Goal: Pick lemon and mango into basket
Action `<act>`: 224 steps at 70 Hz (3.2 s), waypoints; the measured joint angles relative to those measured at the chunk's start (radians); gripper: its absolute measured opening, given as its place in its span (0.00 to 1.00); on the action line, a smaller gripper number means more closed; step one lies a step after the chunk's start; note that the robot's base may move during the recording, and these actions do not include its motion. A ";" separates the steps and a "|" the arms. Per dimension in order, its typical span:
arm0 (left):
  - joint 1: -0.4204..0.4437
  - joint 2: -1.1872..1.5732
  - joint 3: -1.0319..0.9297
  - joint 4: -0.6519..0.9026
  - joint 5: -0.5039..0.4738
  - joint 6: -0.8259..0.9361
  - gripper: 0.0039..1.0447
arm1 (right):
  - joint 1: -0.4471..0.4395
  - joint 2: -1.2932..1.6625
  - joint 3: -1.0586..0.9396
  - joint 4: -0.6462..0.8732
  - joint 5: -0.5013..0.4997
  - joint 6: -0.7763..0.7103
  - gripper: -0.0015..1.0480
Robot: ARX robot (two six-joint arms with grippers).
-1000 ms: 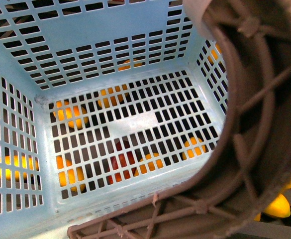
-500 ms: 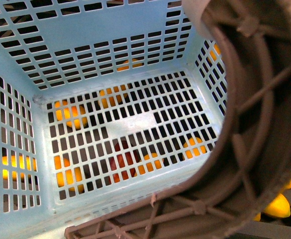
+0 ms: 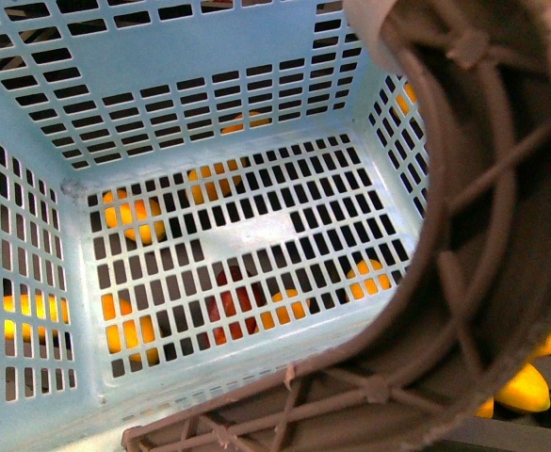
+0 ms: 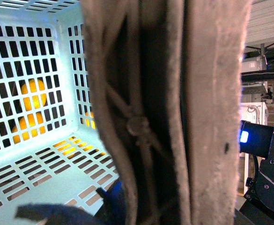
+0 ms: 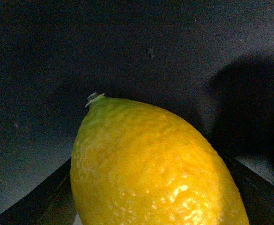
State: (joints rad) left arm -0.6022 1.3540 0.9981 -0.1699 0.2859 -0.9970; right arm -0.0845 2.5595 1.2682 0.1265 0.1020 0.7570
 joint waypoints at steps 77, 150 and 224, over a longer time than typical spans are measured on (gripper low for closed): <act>0.000 0.000 0.000 0.000 0.000 0.000 0.13 | -0.100 -1.094 -0.549 0.179 -0.182 -0.297 0.68; 0.000 0.000 0.000 0.000 0.000 0.000 0.13 | 0.177 -1.269 -0.610 0.270 -0.065 -0.196 0.68; 0.000 0.000 0.000 0.000 0.000 0.000 0.13 | 0.480 -1.286 -0.656 0.330 -0.049 -0.162 0.68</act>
State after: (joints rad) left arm -0.6022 1.3540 0.9981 -0.1699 0.2863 -0.9970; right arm 0.3954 1.2739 0.6125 0.4568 0.0528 0.5949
